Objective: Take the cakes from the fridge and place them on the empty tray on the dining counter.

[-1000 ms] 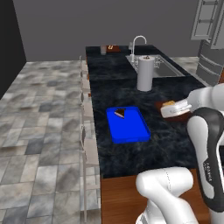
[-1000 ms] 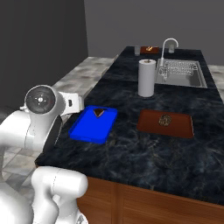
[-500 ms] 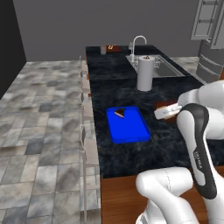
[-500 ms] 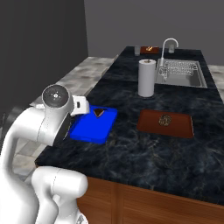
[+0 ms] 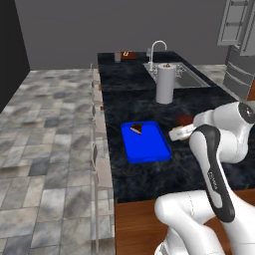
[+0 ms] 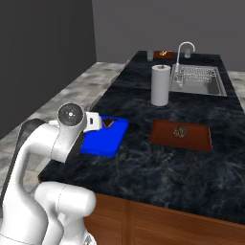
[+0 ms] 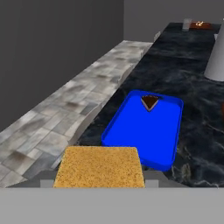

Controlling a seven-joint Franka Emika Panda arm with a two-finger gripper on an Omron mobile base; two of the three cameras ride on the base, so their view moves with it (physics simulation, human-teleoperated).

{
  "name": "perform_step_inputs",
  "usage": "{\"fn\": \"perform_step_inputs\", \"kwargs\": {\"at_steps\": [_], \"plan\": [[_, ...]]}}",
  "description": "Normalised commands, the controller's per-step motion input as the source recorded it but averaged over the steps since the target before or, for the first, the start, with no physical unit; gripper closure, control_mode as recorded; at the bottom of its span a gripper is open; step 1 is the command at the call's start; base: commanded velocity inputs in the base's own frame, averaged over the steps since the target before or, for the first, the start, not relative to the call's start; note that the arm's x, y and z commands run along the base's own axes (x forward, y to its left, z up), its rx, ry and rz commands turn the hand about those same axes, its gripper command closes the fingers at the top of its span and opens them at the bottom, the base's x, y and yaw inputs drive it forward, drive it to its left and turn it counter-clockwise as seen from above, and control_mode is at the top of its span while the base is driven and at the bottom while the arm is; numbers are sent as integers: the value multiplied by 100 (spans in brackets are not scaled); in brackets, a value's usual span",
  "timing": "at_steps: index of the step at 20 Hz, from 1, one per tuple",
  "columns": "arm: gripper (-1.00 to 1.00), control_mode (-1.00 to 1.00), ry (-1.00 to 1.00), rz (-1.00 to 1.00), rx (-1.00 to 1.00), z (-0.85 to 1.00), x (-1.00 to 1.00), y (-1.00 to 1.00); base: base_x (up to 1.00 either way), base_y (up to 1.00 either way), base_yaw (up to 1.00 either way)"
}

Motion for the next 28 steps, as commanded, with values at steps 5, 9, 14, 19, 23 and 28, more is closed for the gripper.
{"fn": "perform_step_inputs", "kwargs": {"at_steps": [5, 9, 14, 19, 23, 28], "plan": [[100, -100, 0, 0, 0, -33, 28, 0, 0, 0, 0], [100, -100, 1, 0, 0, -31, 25, 0, 0, 0, 0], [100, -100, 1, 0, 0, -34, 17, 0, 0, 0, 0], [100, -100, 2, 3, 0, -21, 15, 0, 0, 0, 0], [100, -100, 9, 16, 0, 0, 4, 0, 0, 0, 0], [100, -100, 9, 17, 0, 0, 13, 0, 0, 0, 0]]}}
